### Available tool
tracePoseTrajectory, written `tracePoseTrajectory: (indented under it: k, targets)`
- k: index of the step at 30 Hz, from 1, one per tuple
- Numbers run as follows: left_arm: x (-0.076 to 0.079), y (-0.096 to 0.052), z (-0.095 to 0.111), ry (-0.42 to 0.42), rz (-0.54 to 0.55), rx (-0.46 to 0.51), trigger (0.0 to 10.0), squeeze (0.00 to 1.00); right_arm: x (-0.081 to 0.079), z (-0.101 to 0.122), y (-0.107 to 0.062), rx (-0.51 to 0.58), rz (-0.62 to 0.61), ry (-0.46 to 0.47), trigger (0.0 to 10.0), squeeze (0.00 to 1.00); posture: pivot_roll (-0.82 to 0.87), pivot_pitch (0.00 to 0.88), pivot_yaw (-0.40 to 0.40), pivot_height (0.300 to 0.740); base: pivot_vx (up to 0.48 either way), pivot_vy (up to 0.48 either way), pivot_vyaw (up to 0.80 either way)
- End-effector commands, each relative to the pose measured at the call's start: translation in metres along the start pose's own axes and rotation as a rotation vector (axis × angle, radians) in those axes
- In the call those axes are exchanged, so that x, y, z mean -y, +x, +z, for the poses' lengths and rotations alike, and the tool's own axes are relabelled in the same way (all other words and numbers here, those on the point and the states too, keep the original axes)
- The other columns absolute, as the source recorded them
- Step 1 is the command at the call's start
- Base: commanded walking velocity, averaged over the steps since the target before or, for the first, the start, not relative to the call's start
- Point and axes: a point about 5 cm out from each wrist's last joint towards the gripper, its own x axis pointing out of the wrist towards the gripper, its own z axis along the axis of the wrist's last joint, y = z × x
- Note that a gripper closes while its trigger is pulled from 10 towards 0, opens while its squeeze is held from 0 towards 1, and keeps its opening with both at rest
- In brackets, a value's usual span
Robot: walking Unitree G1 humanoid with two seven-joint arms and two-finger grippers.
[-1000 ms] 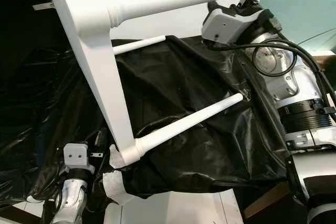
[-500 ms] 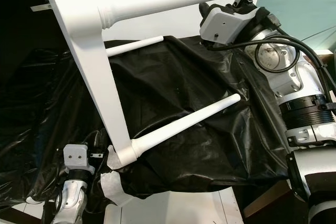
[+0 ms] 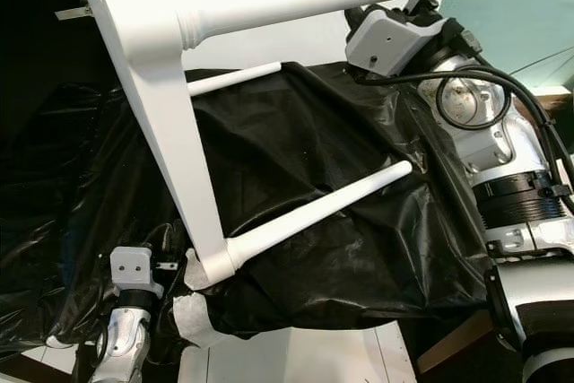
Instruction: Building children table
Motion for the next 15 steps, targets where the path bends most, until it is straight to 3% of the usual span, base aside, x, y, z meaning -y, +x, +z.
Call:
tracePoseTrajectory:
  k: [1, 3, 4, 15]
  targets:
    - [0.0123, -0.0114, -0.0167, -0.016, 0.009, -0.105, 10.0, 0.00, -0.0192, 0.0119, 0.0039, 0.058, 0.080, 0.005, 10.0, 0.00, 0.05, 0.000, -0.026, 0.740, 0.000, 0.000, 0.00]
    - [0.0125, -0.0115, -0.0168, -0.017, 0.010, -0.105, 10.0, 0.00, -0.0197, 0.0128, 0.0044, 0.063, 0.075, 0.005, 10.0, 0.00, 0.05, 0.000, -0.026, 0.740, 0.000, 0.000, 0.00]
    - [0.0127, -0.0118, -0.0168, -0.016, 0.010, -0.105, 10.0, 0.00, -0.0197, 0.0136, 0.0049, 0.067, 0.063, 0.016, 10.0, 1.00, 0.06, 0.000, -0.029, 0.740, 0.000, 0.000, 0.00]
    - [0.0120, -0.0123, -0.0170, -0.004, 0.001, -0.104, 10.0, 0.00, -0.0195, 0.0154, 0.0135, 0.065, 0.035, 0.029, 10.0, 1.00, 0.06, 0.000, -0.027, 0.740, 0.000, 0.000, 0.00]
